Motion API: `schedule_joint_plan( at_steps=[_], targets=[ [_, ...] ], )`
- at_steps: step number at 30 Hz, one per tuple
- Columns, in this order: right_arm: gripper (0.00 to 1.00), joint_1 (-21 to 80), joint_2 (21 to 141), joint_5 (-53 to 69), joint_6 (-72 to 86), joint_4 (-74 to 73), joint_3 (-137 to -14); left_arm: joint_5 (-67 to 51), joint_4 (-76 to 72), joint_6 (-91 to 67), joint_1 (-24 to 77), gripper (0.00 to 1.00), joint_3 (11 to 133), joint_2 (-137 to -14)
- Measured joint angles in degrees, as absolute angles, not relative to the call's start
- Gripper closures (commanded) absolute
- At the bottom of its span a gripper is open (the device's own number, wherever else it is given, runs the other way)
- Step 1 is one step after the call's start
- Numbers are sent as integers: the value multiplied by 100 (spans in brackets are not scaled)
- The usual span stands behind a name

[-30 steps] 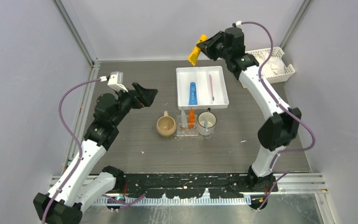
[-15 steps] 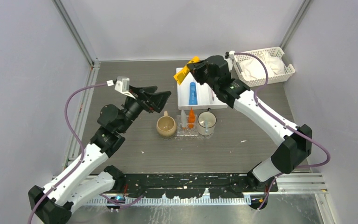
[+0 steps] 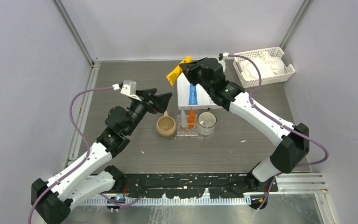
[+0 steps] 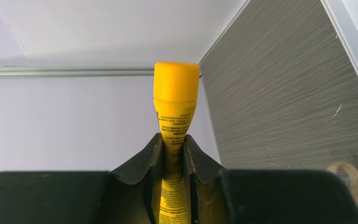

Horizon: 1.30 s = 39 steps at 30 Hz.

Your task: Prepare toiletry sets of a toothbrush and toothpaste on the tray

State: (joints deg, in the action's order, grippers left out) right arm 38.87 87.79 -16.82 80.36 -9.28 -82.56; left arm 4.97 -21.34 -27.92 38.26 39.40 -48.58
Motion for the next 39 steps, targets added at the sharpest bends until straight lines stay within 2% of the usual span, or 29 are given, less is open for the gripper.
schedule_joint_plan(
  at_steps=[6, 12, 18, 26, 31, 36, 39],
  targets=[
    [97, 4025, 8772, -1669, 8077, -720, -8029, 733, -2327, -2639, 3826, 19, 3918, -5074],
    [97, 4106, 8705, -1636, 8077, -668, -7745, 904, -2617, -2541, 3826, 30, 3918, -5317],
    [97, 4130, 8672, -1575, 8082, -561, -7669, 945, -2738, -2506, 3826, 31, 3918, -5614],
    [97, 4141, 8646, -1507, 8082, -432, -7669, 1020, -2877, -2510, 3826, 40, 3874, -5640],
    [97, 4187, 8641, -1476, 8082, -429, -7664, 1079, -3022, -2515, 3826, 50, 3874, -5686],
    [97, 4206, 8578, -1450, 8075, -432, -7614, 1094, -3127, -2547, 3826, 54, 3874, -5876],
    [97, 4200, 8578, -1455, 8075, -434, -7594, 1096, -3229, -2563, 3833, 65, 3874, -5972]
  ],
)
